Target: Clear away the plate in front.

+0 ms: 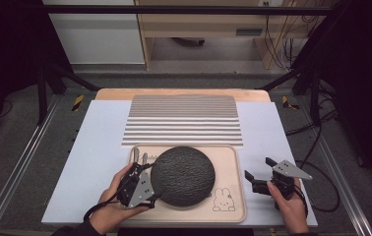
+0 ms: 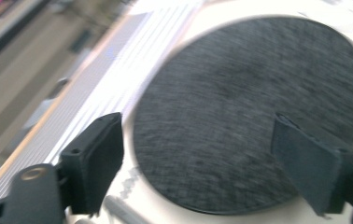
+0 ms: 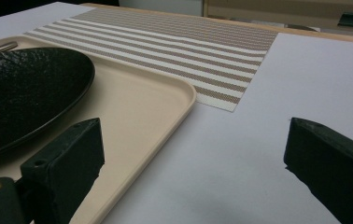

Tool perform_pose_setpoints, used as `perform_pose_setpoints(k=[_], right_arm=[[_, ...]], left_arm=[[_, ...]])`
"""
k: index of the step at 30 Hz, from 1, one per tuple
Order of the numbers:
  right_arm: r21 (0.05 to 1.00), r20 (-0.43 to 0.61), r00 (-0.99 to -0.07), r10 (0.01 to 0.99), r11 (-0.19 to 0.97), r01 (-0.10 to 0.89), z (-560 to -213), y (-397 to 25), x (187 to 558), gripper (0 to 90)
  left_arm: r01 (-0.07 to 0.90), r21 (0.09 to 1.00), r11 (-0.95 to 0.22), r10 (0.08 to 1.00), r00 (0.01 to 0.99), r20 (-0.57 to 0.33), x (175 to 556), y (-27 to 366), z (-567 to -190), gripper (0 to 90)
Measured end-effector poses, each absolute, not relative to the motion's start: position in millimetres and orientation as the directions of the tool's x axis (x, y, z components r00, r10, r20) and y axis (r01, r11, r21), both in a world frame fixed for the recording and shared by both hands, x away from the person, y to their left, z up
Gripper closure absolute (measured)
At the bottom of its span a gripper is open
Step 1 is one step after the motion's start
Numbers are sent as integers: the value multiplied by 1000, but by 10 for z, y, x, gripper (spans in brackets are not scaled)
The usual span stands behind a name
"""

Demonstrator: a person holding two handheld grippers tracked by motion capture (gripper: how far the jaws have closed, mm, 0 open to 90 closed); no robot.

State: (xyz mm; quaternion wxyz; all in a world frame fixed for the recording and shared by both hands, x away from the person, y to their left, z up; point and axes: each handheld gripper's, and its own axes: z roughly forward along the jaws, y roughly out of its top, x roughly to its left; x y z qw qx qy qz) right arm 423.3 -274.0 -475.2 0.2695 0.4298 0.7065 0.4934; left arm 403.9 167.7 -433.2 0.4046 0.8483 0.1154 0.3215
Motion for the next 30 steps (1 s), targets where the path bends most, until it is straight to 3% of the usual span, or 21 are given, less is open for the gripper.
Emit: perform_pose_setpoints(k=[5,8,14,30], right_arm=[[929,42,-483,875,144,342,-4752,-2740,4233,56],[928,41,-485,874,146,342,-4759,-2743,4244,56],[927,46,-486,873,144,346,-4761,-2734,4243,59],[923,58,-504,862,146,356,-4755,-2683,4271,60]], left_arm=[[69,836,-544,642,676,362,4182,1889,-4346,134],[116,873,-475,699,652,294,4228,2028,-4362,116],[131,927,-351,784,582,215,4208,2322,-4277,124],[79,975,-206,875,461,148,4078,2851,-4223,53]])
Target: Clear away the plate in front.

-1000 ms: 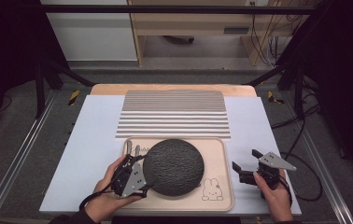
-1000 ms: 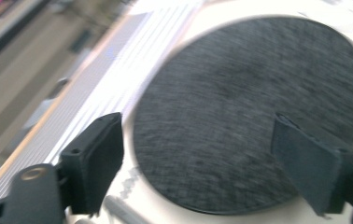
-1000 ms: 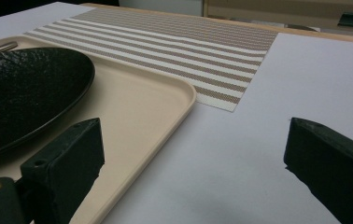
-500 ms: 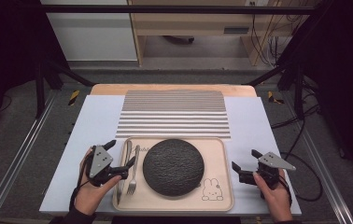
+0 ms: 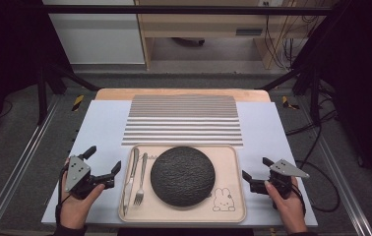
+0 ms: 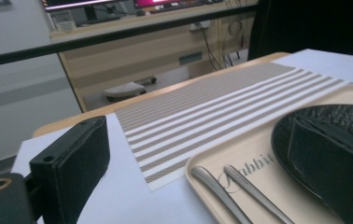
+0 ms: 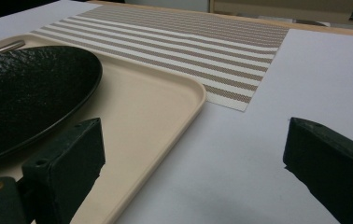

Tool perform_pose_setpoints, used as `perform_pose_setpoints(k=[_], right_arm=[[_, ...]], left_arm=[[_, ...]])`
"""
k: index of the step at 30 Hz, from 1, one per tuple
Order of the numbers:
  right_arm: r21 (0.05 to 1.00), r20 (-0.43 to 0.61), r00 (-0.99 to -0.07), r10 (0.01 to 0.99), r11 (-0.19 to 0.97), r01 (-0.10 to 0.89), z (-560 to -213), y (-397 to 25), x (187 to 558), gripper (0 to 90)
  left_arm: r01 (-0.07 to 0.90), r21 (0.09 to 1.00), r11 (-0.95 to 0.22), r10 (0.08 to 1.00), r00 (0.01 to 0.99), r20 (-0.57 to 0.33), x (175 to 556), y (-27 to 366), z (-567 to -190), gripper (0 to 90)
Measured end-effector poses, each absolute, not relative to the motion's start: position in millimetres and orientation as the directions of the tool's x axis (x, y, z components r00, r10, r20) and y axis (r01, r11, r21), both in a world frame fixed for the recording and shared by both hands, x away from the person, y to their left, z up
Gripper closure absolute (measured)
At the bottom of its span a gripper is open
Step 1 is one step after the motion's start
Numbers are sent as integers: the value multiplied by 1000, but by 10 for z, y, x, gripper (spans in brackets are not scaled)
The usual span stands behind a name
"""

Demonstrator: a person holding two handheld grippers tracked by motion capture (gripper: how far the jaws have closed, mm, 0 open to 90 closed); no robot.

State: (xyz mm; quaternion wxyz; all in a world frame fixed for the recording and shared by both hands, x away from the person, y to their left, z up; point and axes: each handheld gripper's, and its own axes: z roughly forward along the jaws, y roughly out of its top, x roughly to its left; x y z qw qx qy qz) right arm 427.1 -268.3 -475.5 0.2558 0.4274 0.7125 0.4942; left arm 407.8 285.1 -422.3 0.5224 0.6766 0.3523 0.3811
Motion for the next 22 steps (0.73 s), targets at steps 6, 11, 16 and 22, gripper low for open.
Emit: perform_pose_setpoints(k=[6,11,16,22], right_arm=[[928,63,-513,856,139,346,-4739,-2678,4274,60],[932,50,-523,851,149,331,-4728,-2654,4262,59],[939,37,-527,849,150,309,-4715,-2676,4220,61],[958,39,-496,867,109,265,-4691,-2755,4194,57]], left_arm=[[80,984,-159,889,444,108,4035,3074,-4296,39],[118,992,-37,915,403,-13,3989,3337,-4391,35],[139,990,17,913,402,-73,4012,3440,-4472,30],[97,995,23,919,390,-59,4003,3438,-4456,28]])
